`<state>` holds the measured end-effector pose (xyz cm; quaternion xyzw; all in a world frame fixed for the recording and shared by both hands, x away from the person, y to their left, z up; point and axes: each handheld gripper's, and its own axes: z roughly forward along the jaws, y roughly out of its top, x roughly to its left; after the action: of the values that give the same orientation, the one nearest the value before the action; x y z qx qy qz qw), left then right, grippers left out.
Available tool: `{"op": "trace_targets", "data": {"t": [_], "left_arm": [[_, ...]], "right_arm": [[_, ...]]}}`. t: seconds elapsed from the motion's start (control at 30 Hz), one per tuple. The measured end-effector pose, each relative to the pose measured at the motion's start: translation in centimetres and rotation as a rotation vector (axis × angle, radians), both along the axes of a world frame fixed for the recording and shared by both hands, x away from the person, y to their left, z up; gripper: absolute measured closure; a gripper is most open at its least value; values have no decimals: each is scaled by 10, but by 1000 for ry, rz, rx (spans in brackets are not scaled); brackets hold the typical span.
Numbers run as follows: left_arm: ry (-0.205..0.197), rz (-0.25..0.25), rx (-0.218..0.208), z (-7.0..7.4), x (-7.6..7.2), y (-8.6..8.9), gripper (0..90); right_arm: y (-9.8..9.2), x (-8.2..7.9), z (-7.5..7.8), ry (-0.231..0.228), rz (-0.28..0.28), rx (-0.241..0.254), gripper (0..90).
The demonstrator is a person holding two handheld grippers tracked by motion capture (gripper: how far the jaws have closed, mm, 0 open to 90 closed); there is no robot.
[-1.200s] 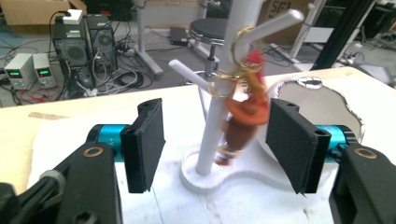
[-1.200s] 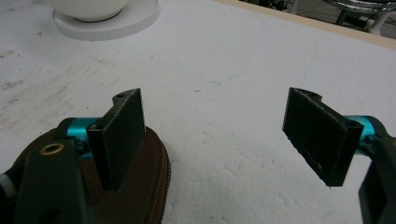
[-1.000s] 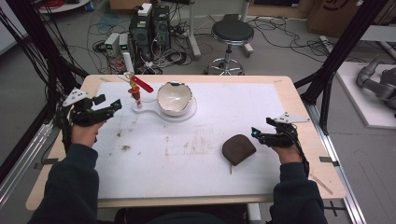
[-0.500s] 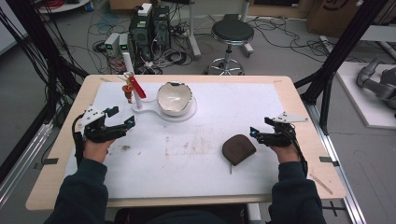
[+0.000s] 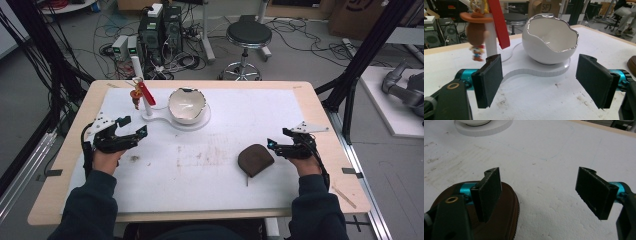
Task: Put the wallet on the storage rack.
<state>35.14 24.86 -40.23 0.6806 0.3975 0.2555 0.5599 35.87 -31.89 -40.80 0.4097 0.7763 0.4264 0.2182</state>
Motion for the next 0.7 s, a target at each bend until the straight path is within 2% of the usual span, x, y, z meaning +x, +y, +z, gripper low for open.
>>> {"op": "trace_targets", "data": {"t": [0.13,0.33,0.43,0.7], "left_arm": [[0,-1,-9,0,0,1,214],[9,1,-16,-1,1,3,214],[14,-1,-10,-1,1,2,215],[16,-9,6,-1,-3,-3,221]], "right_arm": [[1,0,-1,12,12,4,212],[6,1,-6,47,63,-14,212],[9,0,-8,62,102,-11,212],[23,-2,-17,147,233,14,212]]}}
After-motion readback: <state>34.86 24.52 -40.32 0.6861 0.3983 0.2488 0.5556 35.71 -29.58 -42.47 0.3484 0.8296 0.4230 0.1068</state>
